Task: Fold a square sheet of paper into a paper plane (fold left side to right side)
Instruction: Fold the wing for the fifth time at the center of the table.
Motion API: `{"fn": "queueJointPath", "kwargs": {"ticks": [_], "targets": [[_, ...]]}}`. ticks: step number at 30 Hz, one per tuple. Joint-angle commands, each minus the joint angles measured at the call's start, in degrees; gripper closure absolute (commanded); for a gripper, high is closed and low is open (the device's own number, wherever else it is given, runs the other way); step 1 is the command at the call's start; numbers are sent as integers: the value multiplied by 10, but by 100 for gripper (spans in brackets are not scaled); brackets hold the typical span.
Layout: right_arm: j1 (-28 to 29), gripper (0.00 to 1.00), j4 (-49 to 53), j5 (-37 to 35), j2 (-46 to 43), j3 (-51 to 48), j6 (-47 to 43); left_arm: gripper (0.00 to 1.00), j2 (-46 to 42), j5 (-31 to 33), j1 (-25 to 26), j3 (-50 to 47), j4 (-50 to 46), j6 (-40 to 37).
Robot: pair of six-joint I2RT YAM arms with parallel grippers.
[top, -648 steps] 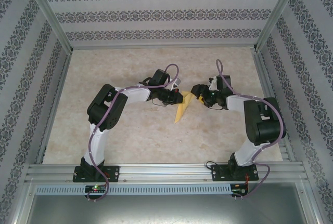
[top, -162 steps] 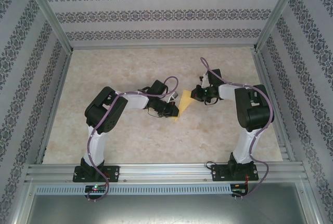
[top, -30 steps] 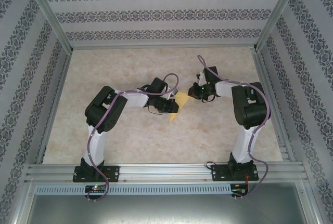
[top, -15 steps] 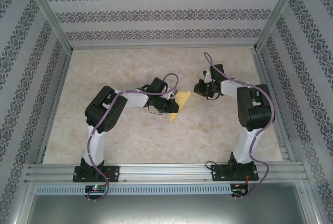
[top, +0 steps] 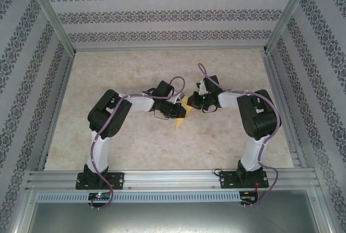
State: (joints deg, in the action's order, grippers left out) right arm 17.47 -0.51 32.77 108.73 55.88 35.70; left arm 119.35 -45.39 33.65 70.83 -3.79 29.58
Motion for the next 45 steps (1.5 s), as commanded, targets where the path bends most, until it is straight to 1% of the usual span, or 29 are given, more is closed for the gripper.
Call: {"fn": "queueJointPath", "kwargs": {"ticks": [1,5,8,12,25,33,45], "targets": [[-1,96,15,-9,20,11,3,83,-39,-26,4,5,-35,9],[-3,97,41,-19,28,13,-10,82,-76,-41,4,3,-47,18],[-3,96,43,-19,30,11,-13,82,-89,-54,4,-1,-77,30],[-2,96,52,-24,28,15,-19,82,-90,-84,11,-30,-52,58],[1,96,80,-39,26,23,-34,83,-54,-75,12,-53,-62,42],[1,96,93,-44,32,30,-40,83,-45,-77,12,-67,-65,32],[1,96,108,-52,37,36,-50,84,-42,-55,12,-85,-75,25]]}}
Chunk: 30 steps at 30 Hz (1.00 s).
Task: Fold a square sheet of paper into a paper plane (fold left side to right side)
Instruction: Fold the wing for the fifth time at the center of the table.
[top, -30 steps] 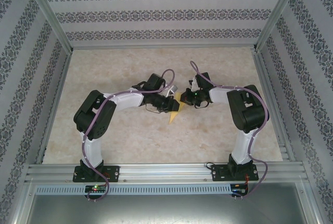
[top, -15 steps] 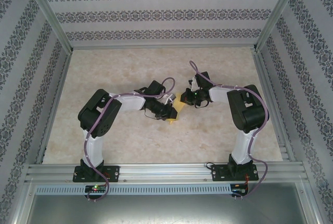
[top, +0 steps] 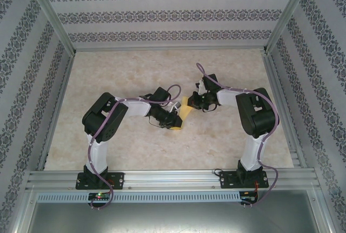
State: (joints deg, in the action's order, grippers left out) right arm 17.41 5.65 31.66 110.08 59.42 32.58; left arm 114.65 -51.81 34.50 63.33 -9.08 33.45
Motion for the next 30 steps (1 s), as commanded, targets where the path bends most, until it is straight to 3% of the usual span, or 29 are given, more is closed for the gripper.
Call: {"fn": "queueJointPath", "kwargs": {"ticks": [1,23,26,30], "targets": [[1,96,48,-41,24,2,-19,83,5,9,3,-12,-22,-14],[-10,96,36,-16,17,23,-28,84,-47,-5,3,-84,43,13],[-11,91,23,-9,-2,32,-29,83,-72,-8,-1,-87,62,22],[-12,77,27,-36,-64,34,-35,78,-122,13,-14,-94,89,35]]}}
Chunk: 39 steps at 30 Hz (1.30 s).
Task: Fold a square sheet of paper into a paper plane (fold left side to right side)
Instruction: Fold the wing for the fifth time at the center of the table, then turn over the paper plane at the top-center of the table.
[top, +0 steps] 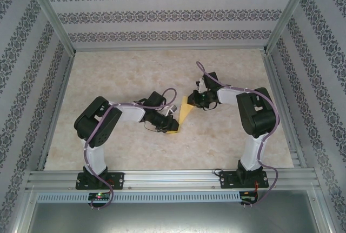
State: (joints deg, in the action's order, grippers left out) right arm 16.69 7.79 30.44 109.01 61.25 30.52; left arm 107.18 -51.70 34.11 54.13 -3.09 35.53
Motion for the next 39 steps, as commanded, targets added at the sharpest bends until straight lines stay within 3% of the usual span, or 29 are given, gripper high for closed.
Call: {"fn": "queueJointPath", "kwargs": {"ticks": [1,5,10,14,18,23,25,29,34,39], "targets": [[-5,72,13,-38,-74,13,-17,77,-64,28,-14,-3,29,12],[11,57,50,-125,-156,-22,-14,68,-130,120,-24,-18,32,12],[81,36,109,-248,-208,-57,26,56,-198,277,-26,-46,45,26],[144,29,116,-296,-190,-56,54,48,-230,361,-26,-61,45,39],[181,28,128,-340,-142,-30,63,44,-241,384,-26,-67,37,39],[193,36,133,-355,-98,-14,74,44,-242,386,-26,-75,29,41],[194,43,136,-360,-95,-16,75,43,-244,389,-26,-76,26,42],[194,62,132,-356,-115,-35,76,43,-245,394,-26,-71,16,38],[195,100,115,-325,-178,-56,70,43,-252,408,-26,-62,1,28],[213,100,89,-254,-244,-60,50,43,-281,452,-26,-55,-33,13]]}}
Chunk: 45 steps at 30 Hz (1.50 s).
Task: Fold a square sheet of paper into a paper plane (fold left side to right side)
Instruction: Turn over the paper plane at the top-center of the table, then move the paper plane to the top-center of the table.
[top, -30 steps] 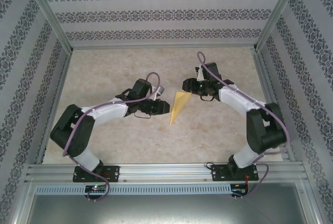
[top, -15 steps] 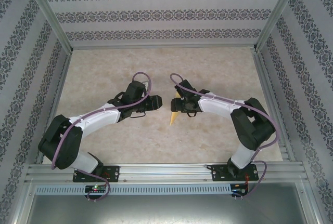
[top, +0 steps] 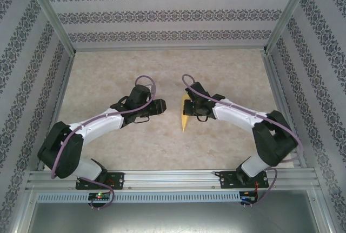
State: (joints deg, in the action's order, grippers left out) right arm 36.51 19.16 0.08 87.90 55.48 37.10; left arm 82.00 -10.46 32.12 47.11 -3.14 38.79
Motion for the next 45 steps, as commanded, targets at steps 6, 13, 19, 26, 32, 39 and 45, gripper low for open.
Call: {"fn": "queueJointPath", "kwargs": {"ticks": [6,13,19,26,32,39,45], "targets": [[21,100,-83,179,-66,-20,3,38,-96,128,-7,11,-81,-24],[-18,99,-196,234,-16,-124,37,31,-153,170,-8,-18,-93,-18],[-55,92,-204,209,10,-167,9,30,-148,161,-8,-14,-98,-19],[-68,64,-82,134,-54,-155,-42,30,-135,150,-8,-1,-98,-31],[-33,52,53,74,-126,-105,-74,27,-129,142,-8,-8,-73,-30],[27,44,72,94,-73,-79,-21,23,-127,136,-8,-13,-54,-27],[41,43,63,84,-27,-69,-2,22,-134,137,-8,-13,-67,-31]]}}
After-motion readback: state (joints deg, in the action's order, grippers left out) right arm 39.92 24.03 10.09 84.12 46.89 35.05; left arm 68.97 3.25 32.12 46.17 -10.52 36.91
